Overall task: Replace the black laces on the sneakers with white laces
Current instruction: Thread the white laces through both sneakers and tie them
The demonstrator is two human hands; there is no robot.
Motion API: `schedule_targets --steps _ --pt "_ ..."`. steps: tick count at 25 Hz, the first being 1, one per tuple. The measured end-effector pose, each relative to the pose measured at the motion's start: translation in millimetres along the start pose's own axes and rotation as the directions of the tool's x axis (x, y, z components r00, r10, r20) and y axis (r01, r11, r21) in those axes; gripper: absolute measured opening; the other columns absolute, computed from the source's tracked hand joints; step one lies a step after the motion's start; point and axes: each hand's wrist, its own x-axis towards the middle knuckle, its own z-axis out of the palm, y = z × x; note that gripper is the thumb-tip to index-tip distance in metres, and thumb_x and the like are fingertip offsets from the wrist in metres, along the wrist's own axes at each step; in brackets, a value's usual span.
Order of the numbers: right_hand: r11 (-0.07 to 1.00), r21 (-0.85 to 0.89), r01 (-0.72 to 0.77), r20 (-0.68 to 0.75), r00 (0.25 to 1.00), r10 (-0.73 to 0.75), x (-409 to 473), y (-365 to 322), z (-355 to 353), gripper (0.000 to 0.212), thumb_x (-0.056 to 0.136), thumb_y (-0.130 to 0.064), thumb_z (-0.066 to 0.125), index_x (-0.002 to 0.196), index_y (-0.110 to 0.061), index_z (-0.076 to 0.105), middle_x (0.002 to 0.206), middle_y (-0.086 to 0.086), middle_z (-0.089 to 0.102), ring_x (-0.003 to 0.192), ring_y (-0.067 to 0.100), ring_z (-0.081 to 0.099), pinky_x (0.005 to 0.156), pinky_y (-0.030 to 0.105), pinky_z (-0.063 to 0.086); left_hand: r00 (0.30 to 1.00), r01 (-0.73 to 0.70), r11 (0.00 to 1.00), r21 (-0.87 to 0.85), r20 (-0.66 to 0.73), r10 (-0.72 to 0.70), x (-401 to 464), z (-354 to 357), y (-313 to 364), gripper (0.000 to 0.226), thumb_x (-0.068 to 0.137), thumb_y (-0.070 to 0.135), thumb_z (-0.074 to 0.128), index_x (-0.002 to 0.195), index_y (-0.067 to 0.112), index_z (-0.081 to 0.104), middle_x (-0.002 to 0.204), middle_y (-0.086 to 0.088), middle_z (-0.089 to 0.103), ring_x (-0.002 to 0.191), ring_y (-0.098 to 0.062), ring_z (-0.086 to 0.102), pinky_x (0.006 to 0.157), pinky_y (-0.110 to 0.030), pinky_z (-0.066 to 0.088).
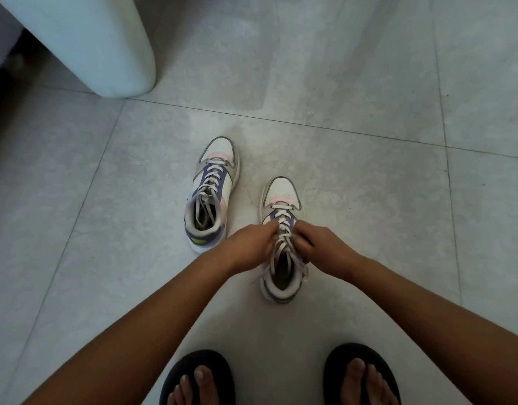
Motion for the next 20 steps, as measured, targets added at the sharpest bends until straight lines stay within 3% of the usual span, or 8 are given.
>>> schedule_targets --steps 1,3,8,12,16,18,20 --pt "1.000 0.017 -0.012 -0.026 1.000 0.013 -3 4 1 0.023 0.097 -0.015 0.045 0.075 -0.025 0.043 0.072 -0.002 0.055 0.065 0.016 0.055 0.063 0.029 0.043 0.998 -0.002 0.992 -0.128 -0.059 -0.005 -5 4 -4 0.018 0.101 0.022 0.038 0.111 0.010 0.047 0.092 -0.008 0.058 0.079 -0.023 0.055 0.062 -0.027 0.037" --pt "0.999 0.026 -0.021 -0.068 0.997 0.023 -8 6 4 0.025 0.096 -0.017 0.046 0.073 -0.025 0.041 0.073 0.002 0.056 0.069 0.022 0.057 0.065 0.034 0.045 0.985 -0.015 0.975 -0.221 -0.168 -0.023 -11 13 -8 0.015 0.100 0.023 0.040 0.102 0.011 0.048 0.084 -0.004 0.055 0.073 -0.018 0.051 0.061 -0.026 0.033" --pt "0.997 -0.070 -0.009 -0.029 1.000 0.007 1 1 4 0.014 0.097 -0.020 0.045 0.088 -0.010 0.049 0.082 0.009 0.060 0.071 0.024 0.054 0.064 0.035 0.040 0.980 0.008 0.987 -0.163 -0.197 -0.041 -7 18 -7 0.012 0.099 0.027 0.040 0.097 0.016 0.044 0.089 -0.004 0.056 0.080 -0.022 0.052 0.069 -0.032 0.038" --pt "0.998 -0.041 -0.038 -0.139 0.990 0.032 -9 -2 4 0.017 0.097 -0.030 0.045 0.087 -0.017 0.043 0.078 0.001 0.055 0.070 0.020 0.050 0.060 0.032 0.036 0.947 0.021 0.968 -0.248 -0.306 -0.099 -12 22 -8 0.014 0.099 0.032 0.040 0.094 0.019 0.041 0.085 0.003 0.050 0.076 -0.017 0.050 0.065 -0.031 0.037" --pt "0.915 -0.401 -0.046 -0.172 0.985 -0.027 -24 -4 24 0.024 0.090 -0.035 0.055 0.103 -0.016 0.047 0.092 -0.002 0.053 0.079 0.017 0.048 0.062 0.027 0.034 0.956 -0.004 0.993 -0.119 -0.291 -0.031 -23 29 -9 0.033 0.091 0.033 0.056 0.119 0.022 0.044 0.108 0.004 0.046 0.093 -0.013 0.052 0.075 -0.032 0.049" --pt "0.851 -0.526 0.014 -0.240 0.957 -0.165 -19 -4 29 0.020 0.083 -0.026 0.063 0.091 -0.010 0.053 0.080 0.005 0.058 0.067 0.023 0.053 0.055 0.028 0.032 0.931 0.002 0.999 -0.041 -0.364 -0.017 -22 35 -9 0.035 0.087 0.027 0.061 0.119 0.019 0.048 0.108 0.000 0.048 0.093 -0.015 0.053 0.073 -0.034 0.050" --pt "0.801 -0.592 0.093 -0.301 0.896 -0.327 -13 -1 28 0.016 0.077 -0.025 0.055 0.075 -0.010 0.053 0.063 0.005 0.056 0.050 0.024 0.052 0.048 0.026 0.028 0.865 -0.060 0.997 -0.041 -0.501 0.031 -23 39 -7 0.020 0.088 0.020 0.061 0.106 0.015 0.057 0.096 -0.002 0.053 0.082 -0.017 0.055 0.064 -0.036 0.051"
